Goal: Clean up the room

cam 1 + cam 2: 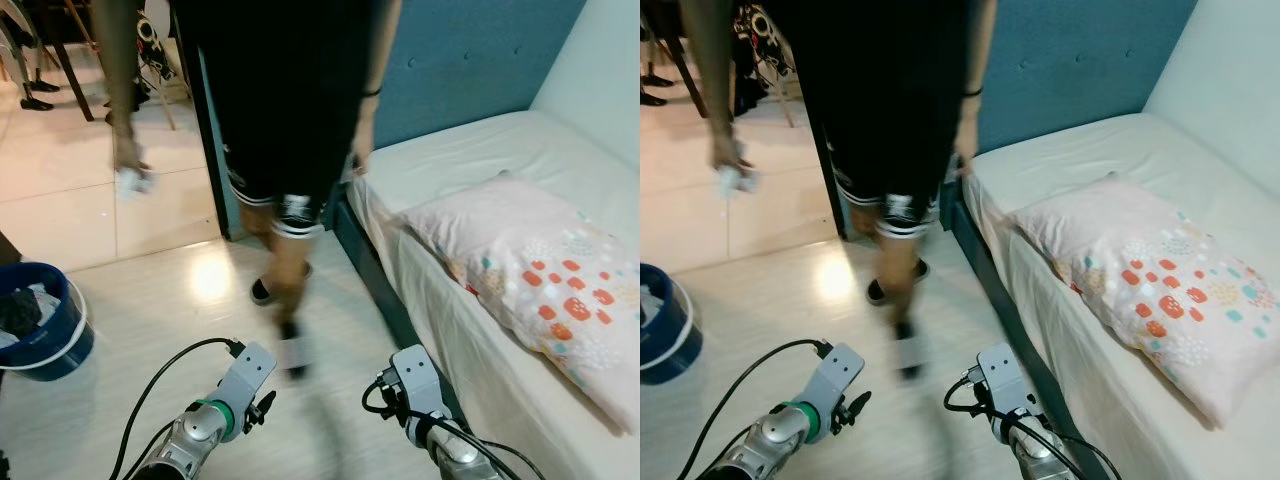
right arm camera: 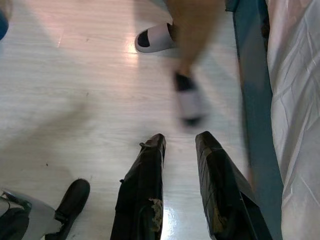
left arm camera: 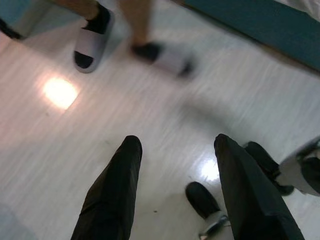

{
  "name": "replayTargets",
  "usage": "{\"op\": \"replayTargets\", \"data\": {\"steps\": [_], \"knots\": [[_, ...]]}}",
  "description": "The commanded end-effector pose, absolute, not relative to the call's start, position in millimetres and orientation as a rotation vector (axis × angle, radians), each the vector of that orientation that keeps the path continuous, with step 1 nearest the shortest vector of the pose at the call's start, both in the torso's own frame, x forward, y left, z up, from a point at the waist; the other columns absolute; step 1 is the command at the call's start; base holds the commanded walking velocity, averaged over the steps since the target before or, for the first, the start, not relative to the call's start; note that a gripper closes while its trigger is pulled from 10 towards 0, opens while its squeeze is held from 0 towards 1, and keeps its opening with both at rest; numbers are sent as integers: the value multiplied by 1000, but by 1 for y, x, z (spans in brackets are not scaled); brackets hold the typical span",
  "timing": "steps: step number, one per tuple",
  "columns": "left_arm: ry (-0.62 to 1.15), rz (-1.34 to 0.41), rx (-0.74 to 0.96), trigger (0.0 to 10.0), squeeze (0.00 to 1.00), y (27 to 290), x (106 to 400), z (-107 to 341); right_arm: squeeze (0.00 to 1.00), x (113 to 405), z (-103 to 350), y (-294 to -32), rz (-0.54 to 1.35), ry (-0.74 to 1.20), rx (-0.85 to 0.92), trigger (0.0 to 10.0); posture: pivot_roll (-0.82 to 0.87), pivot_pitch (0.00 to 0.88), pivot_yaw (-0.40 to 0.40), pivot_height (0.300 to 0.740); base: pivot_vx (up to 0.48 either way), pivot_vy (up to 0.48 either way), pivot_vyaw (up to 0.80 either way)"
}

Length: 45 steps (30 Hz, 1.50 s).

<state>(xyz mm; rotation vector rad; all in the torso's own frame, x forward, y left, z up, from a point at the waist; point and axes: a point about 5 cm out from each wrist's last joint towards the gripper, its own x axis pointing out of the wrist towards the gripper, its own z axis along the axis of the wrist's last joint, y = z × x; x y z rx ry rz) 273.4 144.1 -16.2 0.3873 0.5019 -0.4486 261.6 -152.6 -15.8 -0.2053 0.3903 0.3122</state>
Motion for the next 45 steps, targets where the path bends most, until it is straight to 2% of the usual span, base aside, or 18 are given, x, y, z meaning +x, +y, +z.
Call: {"op": "replayTargets", "data": {"steps": [1, 7, 17, 24, 27, 32, 45], "knots": [[472, -465, 408, 10000, 0, 143, 273, -15, 0, 258, -19, -154, 303, 404, -205, 10000, -67, 74, 79, 740, 0, 0, 0], [413, -486, 396, 10000, 0, 142, 279, -6, 0, 258, -19, -153, 280, 391, -192, 10000, -81, 81, 82, 740, 0, 0, 0], [369, -438, 369, 10000, 0, 140, 285, 1, 0, 260, -12, -161, 273, 345, -228, 10000, -88, 81, 42, 740, 0, 0, 0], [342, -483, 331, 10000, 0, 125, 284, 2, 0, 261, -5, -180, 237, 318, -237, 10000, -95, 70, 22, 740, 0, 0, 0], [357, -468, 326, 10000, 0, 124, 284, 1, 0, 265, -4, -174, 264, 315, -274, 10000, -75, 74, 8, 740, 0, 0, 0], [377, -446, 342, 10000, 0, 126, 285, 0, 0, 267, -3, -170, 299, 313, -296, 10000, -68, 85, 7, 740, 0, 0, 0], [371, -437, 340, 10000, 0, 127, 286, 1, 0, 254, -3, -182, 222, 285, -263, 10000, -104, 118, 35, 740, 0, 0, 0]]}}
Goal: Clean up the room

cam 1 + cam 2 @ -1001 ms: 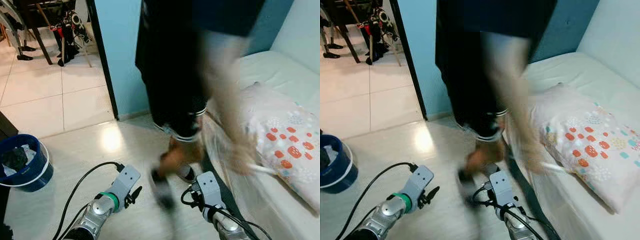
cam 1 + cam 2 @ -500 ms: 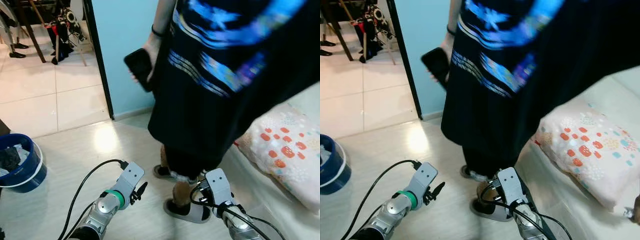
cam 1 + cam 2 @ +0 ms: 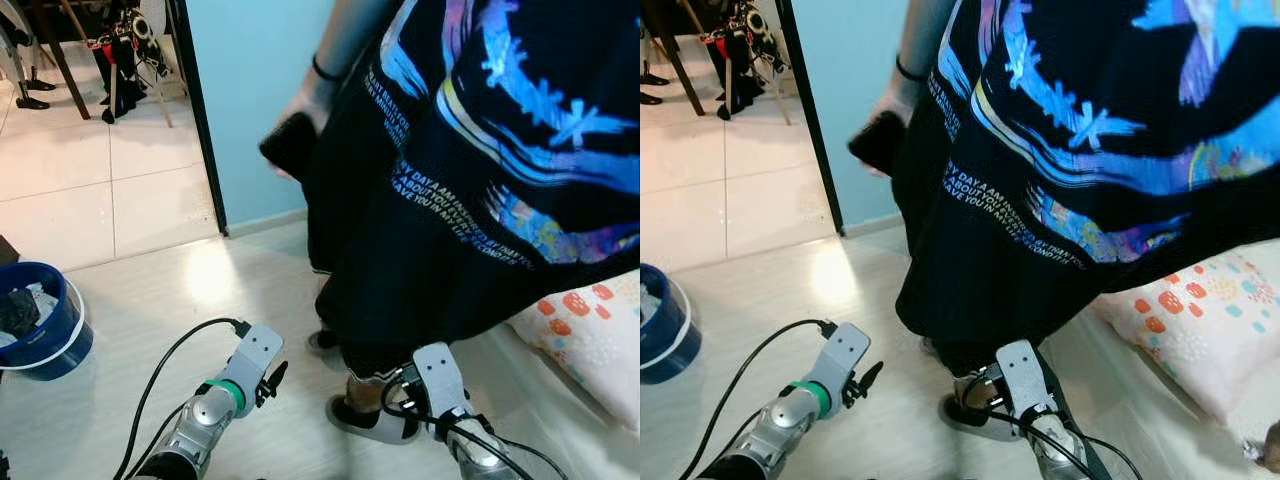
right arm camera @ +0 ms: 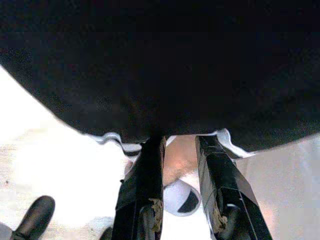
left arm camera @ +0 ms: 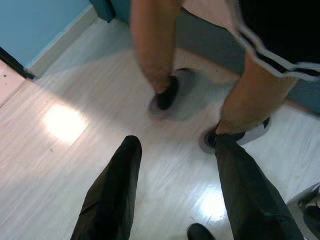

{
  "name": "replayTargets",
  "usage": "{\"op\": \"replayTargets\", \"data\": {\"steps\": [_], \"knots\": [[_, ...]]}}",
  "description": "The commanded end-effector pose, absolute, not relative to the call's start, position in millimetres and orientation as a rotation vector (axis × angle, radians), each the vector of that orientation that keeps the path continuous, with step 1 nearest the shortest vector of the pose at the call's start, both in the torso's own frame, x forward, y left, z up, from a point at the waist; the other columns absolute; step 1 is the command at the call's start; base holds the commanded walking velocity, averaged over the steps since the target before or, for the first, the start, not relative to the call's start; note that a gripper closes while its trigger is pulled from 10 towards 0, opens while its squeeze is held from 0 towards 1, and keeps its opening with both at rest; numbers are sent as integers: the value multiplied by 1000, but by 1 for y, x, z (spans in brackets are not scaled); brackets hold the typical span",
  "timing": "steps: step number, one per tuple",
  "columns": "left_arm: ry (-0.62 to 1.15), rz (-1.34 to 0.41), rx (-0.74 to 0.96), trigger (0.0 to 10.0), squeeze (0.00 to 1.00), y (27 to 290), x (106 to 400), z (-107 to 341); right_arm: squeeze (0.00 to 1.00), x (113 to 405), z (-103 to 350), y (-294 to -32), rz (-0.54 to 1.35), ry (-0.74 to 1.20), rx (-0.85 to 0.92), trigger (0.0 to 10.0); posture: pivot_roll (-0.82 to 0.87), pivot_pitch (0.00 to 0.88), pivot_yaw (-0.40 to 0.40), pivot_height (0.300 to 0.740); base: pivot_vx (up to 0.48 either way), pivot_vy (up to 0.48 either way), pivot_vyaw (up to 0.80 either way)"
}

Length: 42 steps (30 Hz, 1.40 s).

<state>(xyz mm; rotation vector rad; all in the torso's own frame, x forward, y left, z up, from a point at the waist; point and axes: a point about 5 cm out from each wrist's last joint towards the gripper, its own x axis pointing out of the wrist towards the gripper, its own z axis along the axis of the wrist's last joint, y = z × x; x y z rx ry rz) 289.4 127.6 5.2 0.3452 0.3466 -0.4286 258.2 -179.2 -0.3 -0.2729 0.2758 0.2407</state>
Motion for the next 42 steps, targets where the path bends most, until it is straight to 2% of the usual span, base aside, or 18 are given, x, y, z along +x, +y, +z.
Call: {"op": "replayTargets", "data": {"steps": [1, 19, 23, 24, 28, 42], "knots": [[371, -437, 340, 10000, 0, 127, 286, 1, 0, 254, -3, -182, 222, 285, -263, 10000, -104, 118, 35, 740, 0, 0, 0], [372, -419, 370, 10000, 0, 129, 283, -2, 0, 259, -1, -175, 240, 277, -251, 10000, -72, 137, -4, 740, 0, 0, 0], [314, -401, 351, 10000, 0, 133, 293, 12, 0, 260, 15, -184, 168, 181, -215, 10000, -76, 145, 0, 740, 0, 0, 0], [274, -390, 317, 10000, 0, 136, 299, 22, 0, 262, 26, -187, 119, 118, -154, 10000, -76, 145, 0, 740, 0, 0, 0], [218, -390, 300, 10000, 0, 139, 304, 35, 0, 265, 37, -182, 111, 56, -118, 10000, -76, 145, 0, 740, 0, 0, 0], [185, -376, 295, 10000, 0, 138, 299, 42, 0, 261, 35, -173, 128, 87, -119, 10000, -55, 147, -9, 740, 0, 0, 0]]}}
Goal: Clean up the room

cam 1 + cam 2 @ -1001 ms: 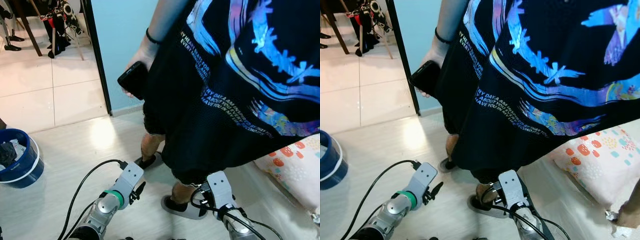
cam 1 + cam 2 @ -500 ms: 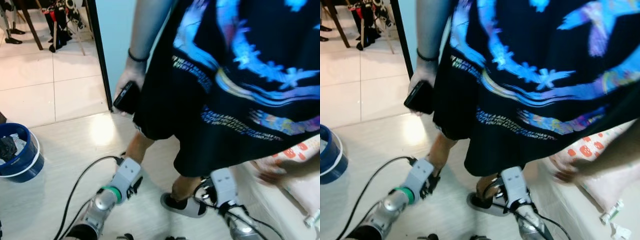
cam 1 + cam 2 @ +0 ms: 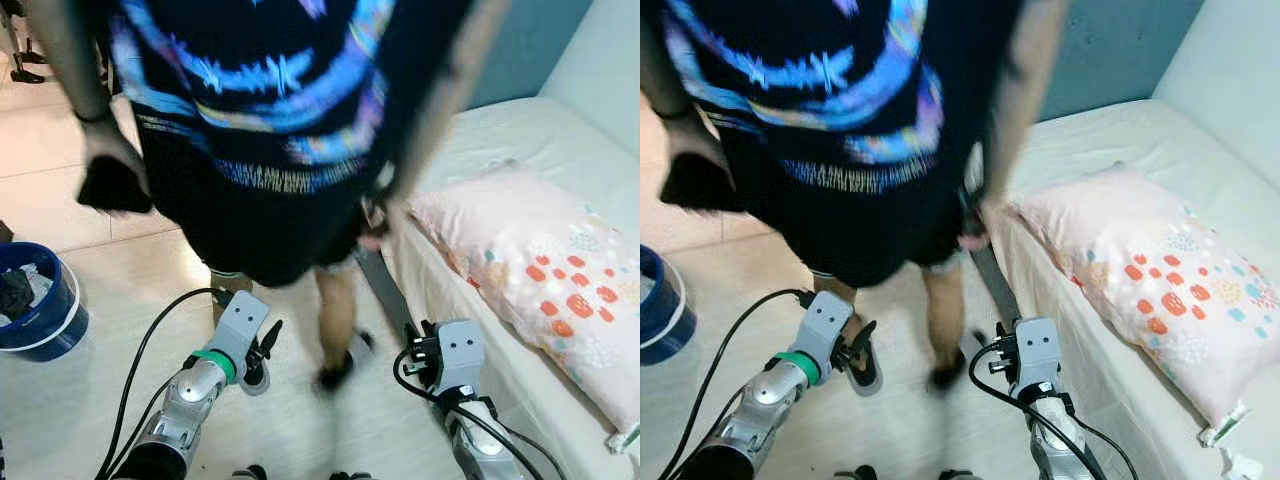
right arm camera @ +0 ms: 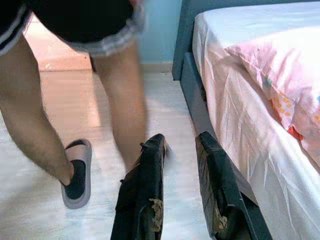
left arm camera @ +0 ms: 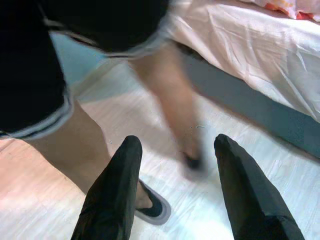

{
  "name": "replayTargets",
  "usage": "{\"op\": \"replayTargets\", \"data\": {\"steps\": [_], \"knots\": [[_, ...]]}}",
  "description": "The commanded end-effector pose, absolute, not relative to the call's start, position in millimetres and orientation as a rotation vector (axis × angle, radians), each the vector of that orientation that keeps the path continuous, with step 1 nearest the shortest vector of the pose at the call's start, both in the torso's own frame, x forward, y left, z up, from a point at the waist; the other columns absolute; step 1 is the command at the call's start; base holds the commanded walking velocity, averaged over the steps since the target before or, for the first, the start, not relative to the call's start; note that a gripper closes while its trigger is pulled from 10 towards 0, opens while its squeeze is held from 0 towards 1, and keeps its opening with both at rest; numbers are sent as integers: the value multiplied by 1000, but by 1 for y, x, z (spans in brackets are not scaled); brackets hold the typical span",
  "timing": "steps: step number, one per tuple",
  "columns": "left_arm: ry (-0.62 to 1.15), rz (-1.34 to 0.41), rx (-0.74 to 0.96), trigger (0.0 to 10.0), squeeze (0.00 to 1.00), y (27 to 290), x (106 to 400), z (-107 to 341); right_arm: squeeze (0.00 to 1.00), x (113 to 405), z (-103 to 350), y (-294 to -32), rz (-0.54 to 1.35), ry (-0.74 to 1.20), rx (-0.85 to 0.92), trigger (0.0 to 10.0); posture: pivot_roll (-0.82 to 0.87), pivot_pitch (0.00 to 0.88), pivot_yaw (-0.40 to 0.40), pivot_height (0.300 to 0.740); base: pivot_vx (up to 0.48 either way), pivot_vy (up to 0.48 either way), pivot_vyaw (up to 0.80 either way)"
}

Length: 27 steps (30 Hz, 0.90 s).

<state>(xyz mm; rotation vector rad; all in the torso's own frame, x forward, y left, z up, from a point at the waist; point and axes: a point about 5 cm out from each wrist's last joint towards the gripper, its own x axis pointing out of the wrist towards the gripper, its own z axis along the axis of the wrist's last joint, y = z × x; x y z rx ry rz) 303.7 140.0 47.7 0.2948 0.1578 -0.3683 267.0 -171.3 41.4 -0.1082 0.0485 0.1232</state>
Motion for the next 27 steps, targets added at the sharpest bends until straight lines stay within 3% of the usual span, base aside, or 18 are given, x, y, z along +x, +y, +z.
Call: {"op": "replayTargets", "data": {"steps": [1, 10, 23, 27], "knots": [[187, -376, 294, 10000, 0, 138, 299, 42, 0, 261, 34, -173, 128, 93, -118, 10000, -55, 146, -7, 740, 0, 0, 0], [238, -377, 333, 10000, 0, 143, 289, 31, 0, 251, 12, -185, 106, 224, -163, 10000, -57, 143, -7, 740, 0, 0, 0], [118, -360, 285, 10000, 0, 126, 310, 63, 0, 267, 36, -181, 60, 104, -89, 10000, -50, 132, -2, 740, 0, 0, 0], [96, -350, 275, 10000, 0, 123, 316, 70, 0, 269, 35, -182, 53, 116, -66, 10000, -48, 133, -5, 740, 471, 0, -400]]}}
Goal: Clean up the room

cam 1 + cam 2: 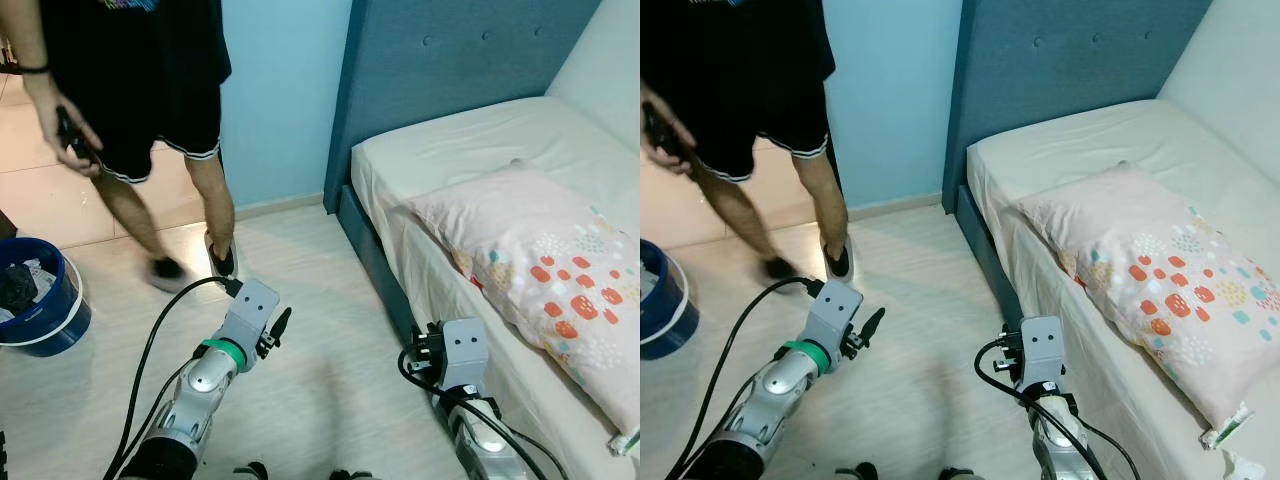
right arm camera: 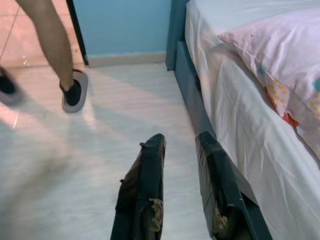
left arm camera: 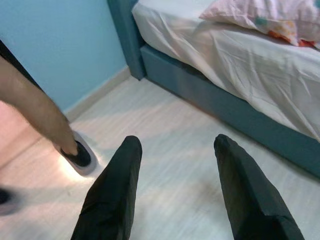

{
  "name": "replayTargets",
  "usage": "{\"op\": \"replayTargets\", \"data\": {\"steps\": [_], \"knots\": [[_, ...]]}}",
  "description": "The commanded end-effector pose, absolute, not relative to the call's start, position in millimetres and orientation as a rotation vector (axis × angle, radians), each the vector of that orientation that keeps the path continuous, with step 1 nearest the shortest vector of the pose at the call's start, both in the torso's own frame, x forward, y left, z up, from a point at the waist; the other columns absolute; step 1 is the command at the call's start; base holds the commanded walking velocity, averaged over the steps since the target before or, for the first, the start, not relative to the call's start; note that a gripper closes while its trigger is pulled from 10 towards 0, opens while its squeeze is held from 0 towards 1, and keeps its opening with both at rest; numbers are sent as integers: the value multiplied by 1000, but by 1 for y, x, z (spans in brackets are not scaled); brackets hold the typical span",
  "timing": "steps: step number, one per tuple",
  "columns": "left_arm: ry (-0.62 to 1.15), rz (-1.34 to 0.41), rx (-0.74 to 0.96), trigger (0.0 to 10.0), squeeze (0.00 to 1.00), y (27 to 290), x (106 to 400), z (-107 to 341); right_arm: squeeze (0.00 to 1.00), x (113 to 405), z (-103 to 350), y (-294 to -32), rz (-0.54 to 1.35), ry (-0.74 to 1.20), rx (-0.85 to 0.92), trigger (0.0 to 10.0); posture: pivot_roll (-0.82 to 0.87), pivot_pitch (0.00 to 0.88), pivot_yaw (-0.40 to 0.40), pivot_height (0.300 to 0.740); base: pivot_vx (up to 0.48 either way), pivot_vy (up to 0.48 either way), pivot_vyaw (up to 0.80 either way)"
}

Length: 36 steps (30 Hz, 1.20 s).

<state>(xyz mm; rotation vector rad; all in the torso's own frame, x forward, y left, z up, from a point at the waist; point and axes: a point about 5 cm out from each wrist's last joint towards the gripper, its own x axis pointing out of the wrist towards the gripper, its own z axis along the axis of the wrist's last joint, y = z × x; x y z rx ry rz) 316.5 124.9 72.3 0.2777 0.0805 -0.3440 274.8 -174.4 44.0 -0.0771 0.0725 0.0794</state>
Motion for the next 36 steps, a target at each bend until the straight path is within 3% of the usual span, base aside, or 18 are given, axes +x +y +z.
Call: {"op": "replayTargets", "data": {"steps": [1, 9, 36], "knots": [[87, -343, 268, 10000, 0, 121, 318, 72, 0, 269, 35, -183, 50, 118, -62, 10000, -48, 133, -5, 740, 472, 0, -800], [68, -340, 262, 10000, 0, 116, 321, 79, 0, 270, 39, -183, 61, 97, -85, 10000, -56, 128, -4, 740, 470, 0, -774], [71, -316, 270, 10000, 0, 118, 320, 76, 0, 272, 41, -175, 133, 85, -95, 10000, -54, 124, -3, 740, 390, 0, 0]]}}
